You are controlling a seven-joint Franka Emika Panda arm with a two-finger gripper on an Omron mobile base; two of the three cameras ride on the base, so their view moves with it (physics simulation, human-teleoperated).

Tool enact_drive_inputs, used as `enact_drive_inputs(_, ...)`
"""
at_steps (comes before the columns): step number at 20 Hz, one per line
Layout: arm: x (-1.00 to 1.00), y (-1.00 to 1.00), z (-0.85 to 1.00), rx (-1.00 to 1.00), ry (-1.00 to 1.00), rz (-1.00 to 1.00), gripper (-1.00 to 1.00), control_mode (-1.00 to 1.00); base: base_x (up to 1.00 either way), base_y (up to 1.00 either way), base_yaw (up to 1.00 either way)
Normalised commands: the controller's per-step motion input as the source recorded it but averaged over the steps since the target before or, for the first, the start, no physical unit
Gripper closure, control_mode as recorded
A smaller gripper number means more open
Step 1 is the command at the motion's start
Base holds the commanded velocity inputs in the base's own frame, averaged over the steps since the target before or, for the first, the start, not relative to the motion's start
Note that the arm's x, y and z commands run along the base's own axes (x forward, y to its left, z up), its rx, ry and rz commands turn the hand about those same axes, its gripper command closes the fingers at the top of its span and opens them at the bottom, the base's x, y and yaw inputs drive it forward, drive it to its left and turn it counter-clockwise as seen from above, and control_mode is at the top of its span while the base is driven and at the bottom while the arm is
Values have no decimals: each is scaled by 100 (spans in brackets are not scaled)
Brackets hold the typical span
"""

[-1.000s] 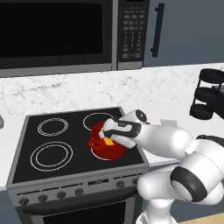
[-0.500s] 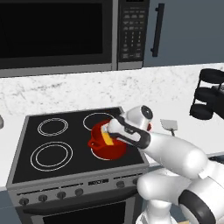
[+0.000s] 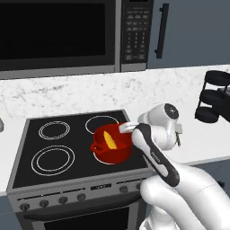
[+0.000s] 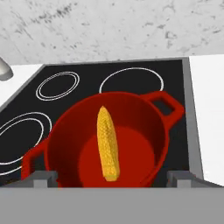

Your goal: Put the corn and bell pepper in the pot. Retrieve the spatula and lightly stir the vegetables in the pot.

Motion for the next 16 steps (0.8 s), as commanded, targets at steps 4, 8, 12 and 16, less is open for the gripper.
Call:
enact_drive_inputs(4, 0, -100, 25, 0, 24, -25, -100, -100, 0, 0, 0)
enact_drive_inputs(8, 4, -100, -4, 4, 5, -27, -100, -100, 0, 0, 0)
enact_drive_inputs(12, 28, -100, -22, 12, 1, -18, -100, -100, 0, 0, 0)
enact_drive_inputs(16, 54, -98, -38, 5, 8, -8, -100, -100, 0, 0, 0)
